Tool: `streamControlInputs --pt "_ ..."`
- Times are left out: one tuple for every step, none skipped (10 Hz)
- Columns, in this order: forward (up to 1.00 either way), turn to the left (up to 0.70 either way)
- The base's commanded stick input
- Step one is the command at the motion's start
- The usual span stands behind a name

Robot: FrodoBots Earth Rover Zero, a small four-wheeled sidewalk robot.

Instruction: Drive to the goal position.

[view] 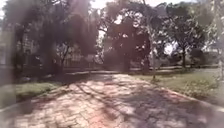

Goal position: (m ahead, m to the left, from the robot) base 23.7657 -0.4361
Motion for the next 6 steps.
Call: streamControlInputs --pt "0.7 0.0" --pt "0.7 0.0" --pt "0.7 0.0" --pt "0.7 0.0" --pt "0.7 0.0" --pt "0.7 0.0"
